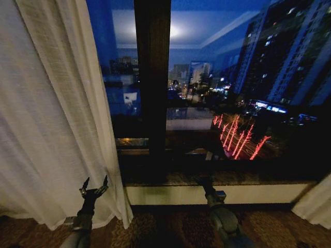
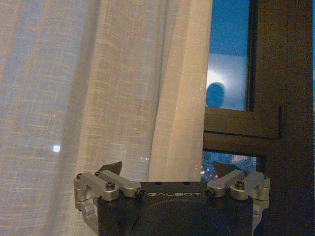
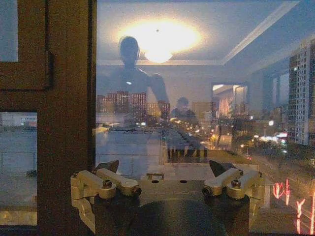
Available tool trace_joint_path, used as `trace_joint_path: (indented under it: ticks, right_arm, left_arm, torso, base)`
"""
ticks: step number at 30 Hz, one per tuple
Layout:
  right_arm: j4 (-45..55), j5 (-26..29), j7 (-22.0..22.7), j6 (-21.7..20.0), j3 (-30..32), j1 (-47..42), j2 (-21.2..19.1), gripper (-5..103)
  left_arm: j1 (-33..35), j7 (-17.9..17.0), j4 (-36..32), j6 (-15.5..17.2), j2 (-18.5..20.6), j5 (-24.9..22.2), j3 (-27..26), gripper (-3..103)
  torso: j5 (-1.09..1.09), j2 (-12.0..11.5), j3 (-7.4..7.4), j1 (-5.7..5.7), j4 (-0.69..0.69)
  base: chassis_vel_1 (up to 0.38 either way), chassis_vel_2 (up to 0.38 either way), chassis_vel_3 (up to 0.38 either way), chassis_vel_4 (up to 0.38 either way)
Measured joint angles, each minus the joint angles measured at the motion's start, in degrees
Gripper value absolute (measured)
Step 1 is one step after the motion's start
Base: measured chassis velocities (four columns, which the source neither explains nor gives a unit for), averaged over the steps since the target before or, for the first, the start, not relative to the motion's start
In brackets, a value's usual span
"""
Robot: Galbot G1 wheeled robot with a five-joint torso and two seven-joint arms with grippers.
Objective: Open the curtains by pulling them apart, changing their state from closed to fully open.
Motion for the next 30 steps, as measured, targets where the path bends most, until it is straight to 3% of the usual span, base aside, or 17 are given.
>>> trace_joint_path:
  ticks: [30]
  right_arm:
    - [0.00,0.00,0.00,0.00,0.00,0.00,0.00,100]
  left_arm:
    - [0.00,0.00,0.00,0.00,0.00,0.00,0.00,100]
  torso:
    - [0.01,0.00,0.00,0.00,0.00]
  base:
    - [-0.026,0.029,0.022,-0.025]
